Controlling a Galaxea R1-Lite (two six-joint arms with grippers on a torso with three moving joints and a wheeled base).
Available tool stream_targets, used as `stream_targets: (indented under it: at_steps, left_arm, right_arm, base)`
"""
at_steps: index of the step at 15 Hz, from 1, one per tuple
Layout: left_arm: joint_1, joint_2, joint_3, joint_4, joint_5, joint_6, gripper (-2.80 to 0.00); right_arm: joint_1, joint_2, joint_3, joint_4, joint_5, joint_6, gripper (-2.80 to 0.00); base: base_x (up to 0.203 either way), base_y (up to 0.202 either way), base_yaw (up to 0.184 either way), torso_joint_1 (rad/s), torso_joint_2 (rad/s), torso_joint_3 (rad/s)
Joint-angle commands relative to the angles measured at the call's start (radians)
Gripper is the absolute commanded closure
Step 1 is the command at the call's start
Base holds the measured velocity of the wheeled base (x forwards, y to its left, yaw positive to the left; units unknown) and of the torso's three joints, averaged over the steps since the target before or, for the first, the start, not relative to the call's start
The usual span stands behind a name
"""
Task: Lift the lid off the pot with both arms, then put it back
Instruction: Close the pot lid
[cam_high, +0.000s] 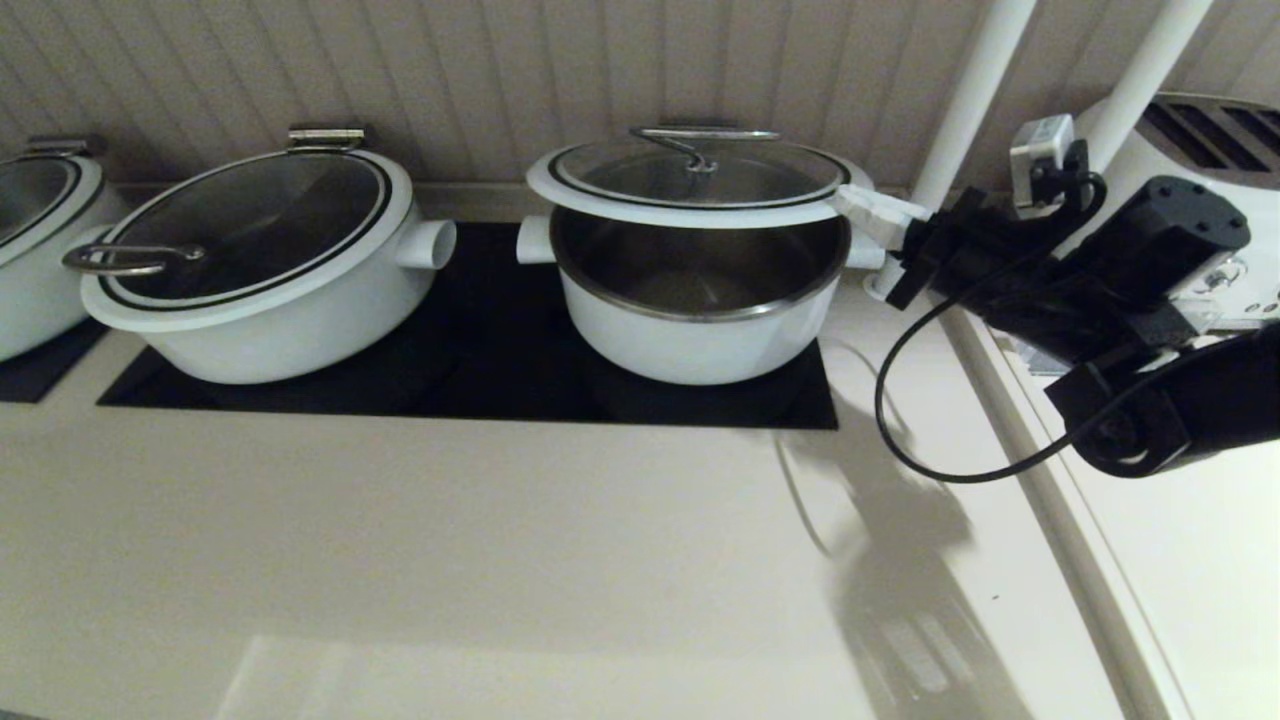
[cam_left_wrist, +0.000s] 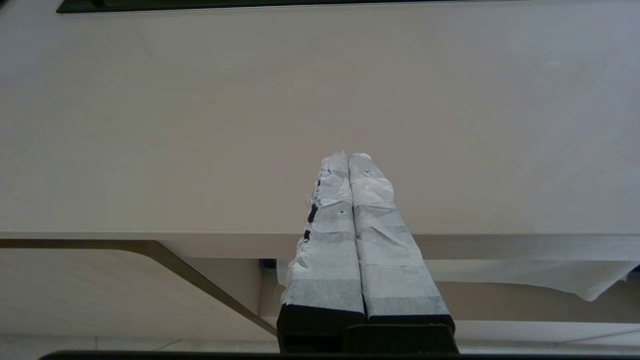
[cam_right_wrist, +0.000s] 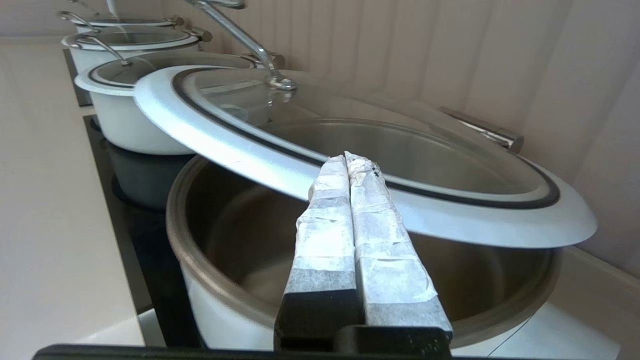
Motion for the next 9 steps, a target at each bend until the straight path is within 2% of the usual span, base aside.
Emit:
stream_targets:
  at_steps: [1, 9]
  left_arm:
    - [0.0, 0.0, 0.0, 0.0, 0.0, 0.0, 0.0]
    - [0.0, 0.0, 0.0, 0.0, 0.0, 0.0, 0.0]
  right_arm:
    - [0.001, 0.008, 0.022, -0.012, 0.008, -0.001, 0.0]
    - [0.003, 0.031, 0.104, -0.08, 0.011, -0.012, 0.0]
  base:
    - [0.0, 0.0, 0.0, 0.0, 0.0, 0.0]
    - [0.0, 0.0, 0.0, 0.0, 0.0, 0.0]
